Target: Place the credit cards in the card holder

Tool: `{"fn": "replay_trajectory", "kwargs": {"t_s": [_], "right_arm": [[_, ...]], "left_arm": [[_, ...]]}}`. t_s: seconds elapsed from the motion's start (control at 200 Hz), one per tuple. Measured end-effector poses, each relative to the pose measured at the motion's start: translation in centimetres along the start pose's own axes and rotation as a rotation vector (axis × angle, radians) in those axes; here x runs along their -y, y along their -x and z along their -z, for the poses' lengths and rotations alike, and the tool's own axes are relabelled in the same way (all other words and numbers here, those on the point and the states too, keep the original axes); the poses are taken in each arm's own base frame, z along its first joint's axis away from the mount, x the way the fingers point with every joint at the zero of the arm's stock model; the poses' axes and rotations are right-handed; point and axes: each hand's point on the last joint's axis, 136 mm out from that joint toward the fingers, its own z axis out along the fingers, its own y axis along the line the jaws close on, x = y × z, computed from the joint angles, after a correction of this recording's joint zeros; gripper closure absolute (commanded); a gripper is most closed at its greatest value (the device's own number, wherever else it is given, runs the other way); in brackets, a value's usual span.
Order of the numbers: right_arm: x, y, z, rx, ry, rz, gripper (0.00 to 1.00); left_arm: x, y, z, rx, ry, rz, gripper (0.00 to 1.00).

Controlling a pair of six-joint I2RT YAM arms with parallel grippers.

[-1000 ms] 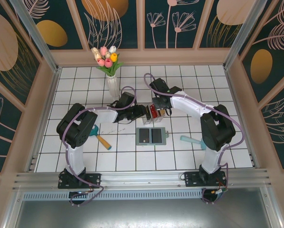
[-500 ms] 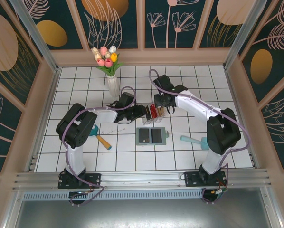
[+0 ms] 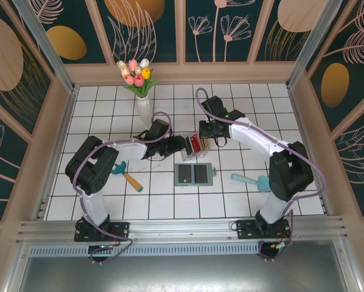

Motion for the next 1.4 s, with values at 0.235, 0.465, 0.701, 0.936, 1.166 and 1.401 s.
{"fn": "replay_trajectory", "kwargs": {"t_s": [0.235,0.465,0.701,0.936,1.166,1.401], "right_arm": [[-1.3,2.7,5.6,0.132,0.175,-0.079,1.0],[-2.9,3.1,9.1,0.182,0.374,-0.148,1.0],[-5.3,2.9,10.9,0.175,0.561,-0.181,1.0],[-7.0,2.8,11.5,0.162,0.682,-0.196,0.99],[-7.1,2.8,11.4,0.16,0.709,-0.214,0.96],[-7.6,2.6,11.5,0.151,0.749,-0.205,0.63]], "left_arm": [[2.9,1.4,4.3,0.093,-0.081,-0.027,0.23],[8.1,3.5,8.9,0.143,-0.414,0.005,0.17],[13.4,3.2,11.6,0.081,-0.702,-0.028,0.17],[14.9,2.3,12.1,-0.005,-0.825,-0.022,0.26],[16.1,1.7,13.6,-0.038,-0.906,-0.041,0.7],[15.9,1.2,13.8,-0.058,-0.919,-0.036,0.85]]}}
